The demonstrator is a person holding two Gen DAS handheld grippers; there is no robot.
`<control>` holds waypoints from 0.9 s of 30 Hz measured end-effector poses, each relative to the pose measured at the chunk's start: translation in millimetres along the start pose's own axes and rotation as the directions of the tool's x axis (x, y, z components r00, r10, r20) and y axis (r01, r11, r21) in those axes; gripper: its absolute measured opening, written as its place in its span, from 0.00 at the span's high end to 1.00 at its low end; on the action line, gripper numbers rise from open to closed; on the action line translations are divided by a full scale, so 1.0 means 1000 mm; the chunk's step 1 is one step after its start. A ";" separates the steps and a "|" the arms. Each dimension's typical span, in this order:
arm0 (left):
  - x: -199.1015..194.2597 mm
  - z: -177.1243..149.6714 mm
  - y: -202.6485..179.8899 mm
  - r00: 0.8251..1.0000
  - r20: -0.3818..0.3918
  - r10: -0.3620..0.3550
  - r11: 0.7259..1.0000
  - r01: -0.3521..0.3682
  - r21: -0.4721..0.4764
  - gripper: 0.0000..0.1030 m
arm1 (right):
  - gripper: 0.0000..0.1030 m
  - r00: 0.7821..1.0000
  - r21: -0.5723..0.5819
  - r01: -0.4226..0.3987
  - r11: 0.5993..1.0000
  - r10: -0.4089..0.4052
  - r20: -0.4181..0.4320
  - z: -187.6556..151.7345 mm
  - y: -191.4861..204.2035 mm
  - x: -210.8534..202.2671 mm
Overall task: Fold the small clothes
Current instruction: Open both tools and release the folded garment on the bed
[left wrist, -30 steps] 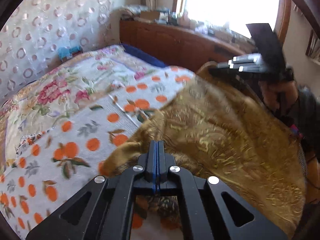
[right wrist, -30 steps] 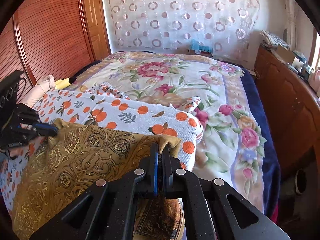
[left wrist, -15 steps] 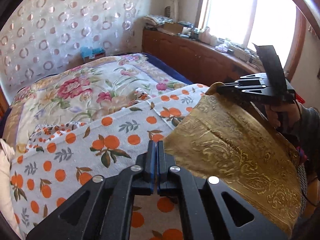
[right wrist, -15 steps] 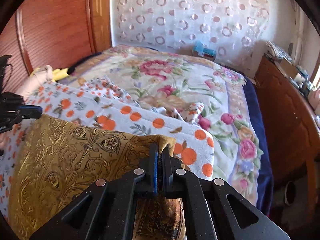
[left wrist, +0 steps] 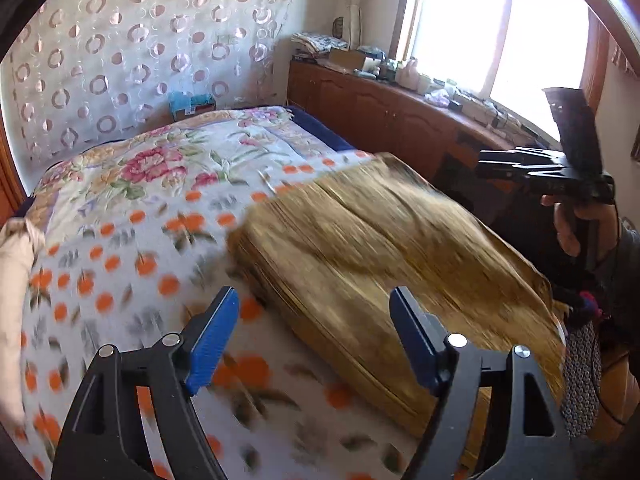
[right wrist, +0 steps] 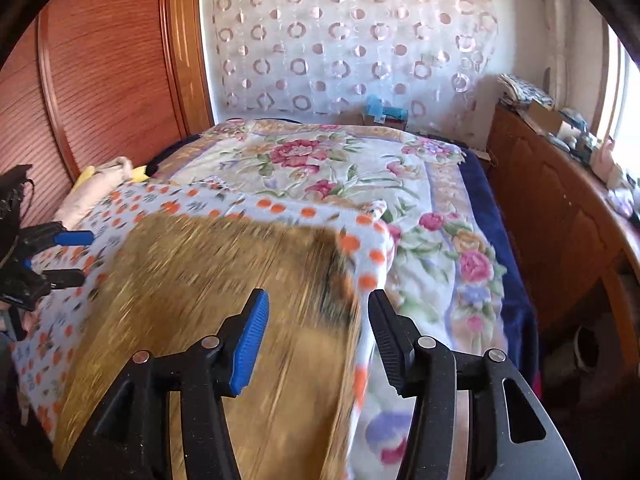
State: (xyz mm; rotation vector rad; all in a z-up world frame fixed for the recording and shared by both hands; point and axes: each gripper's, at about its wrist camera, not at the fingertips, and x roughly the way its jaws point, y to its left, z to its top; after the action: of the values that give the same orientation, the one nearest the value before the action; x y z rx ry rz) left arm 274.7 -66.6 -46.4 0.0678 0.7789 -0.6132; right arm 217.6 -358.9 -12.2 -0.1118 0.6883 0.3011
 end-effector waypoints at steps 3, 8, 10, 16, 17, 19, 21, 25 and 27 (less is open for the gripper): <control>-0.008 -0.018 -0.019 0.999 -0.020 -0.042 0.999 0.041 -0.027 0.24 | 0.48 1.000 0.010 0.005 1.000 -0.005 -0.004 -0.030 0.013 -0.025; -0.021 -0.047 -0.052 0.996 -0.032 -0.081 0.995 0.080 -0.053 0.24 | 0.48 1.000 0.045 -0.006 0.999 0.006 -0.003 -0.076 0.032 -0.056; -0.025 -0.056 -0.064 0.995 -0.038 -0.096 0.994 0.093 -0.066 0.24 | 0.48 1.000 0.051 0.000 0.999 -0.001 0.010 -0.092 0.037 -0.067; -0.028 -0.087 -0.090 0.986 -0.075 -0.148 0.982 0.138 -0.129 0.24 | 0.48 0.999 0.107 0.002 0.994 -0.005 0.033 -0.128 0.041 -0.097; -0.026 -0.091 -0.093 0.984 -0.086 -0.156 0.980 0.143 -0.139 0.24 | 0.48 0.999 0.120 -0.007 0.993 0.003 0.037 -0.130 0.040 -0.101; -0.017 -0.101 -0.099 0.977 -0.119 -0.179 0.974 0.158 -0.163 0.24 | 0.48 0.999 0.138 -0.013 0.990 0.007 0.047 -0.136 0.038 -0.106; -0.014 -0.106 -0.107 0.975 -0.123 -0.183 0.974 0.163 -0.160 0.24 | 0.47 0.999 0.152 -0.005 0.988 -0.003 0.048 -0.142 0.036 -0.110; -0.011 -0.105 -0.119 0.974 -0.108 -0.197 0.969 0.177 -0.170 0.26 | 0.47 0.999 0.177 -0.010 0.984 0.003 0.041 -0.147 0.029 -0.107; -0.009 -0.104 -0.125 0.971 -0.107 -0.212 0.967 0.192 -0.169 0.49 | 0.47 0.999 0.173 0.007 0.985 -0.013 0.030 -0.151 0.031 -0.107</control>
State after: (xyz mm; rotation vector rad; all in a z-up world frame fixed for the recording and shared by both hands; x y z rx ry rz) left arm 135.9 -136.0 -94.2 -0.1214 0.9608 -0.7440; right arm 37.8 -384.9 -59.8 0.0546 0.6801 0.2320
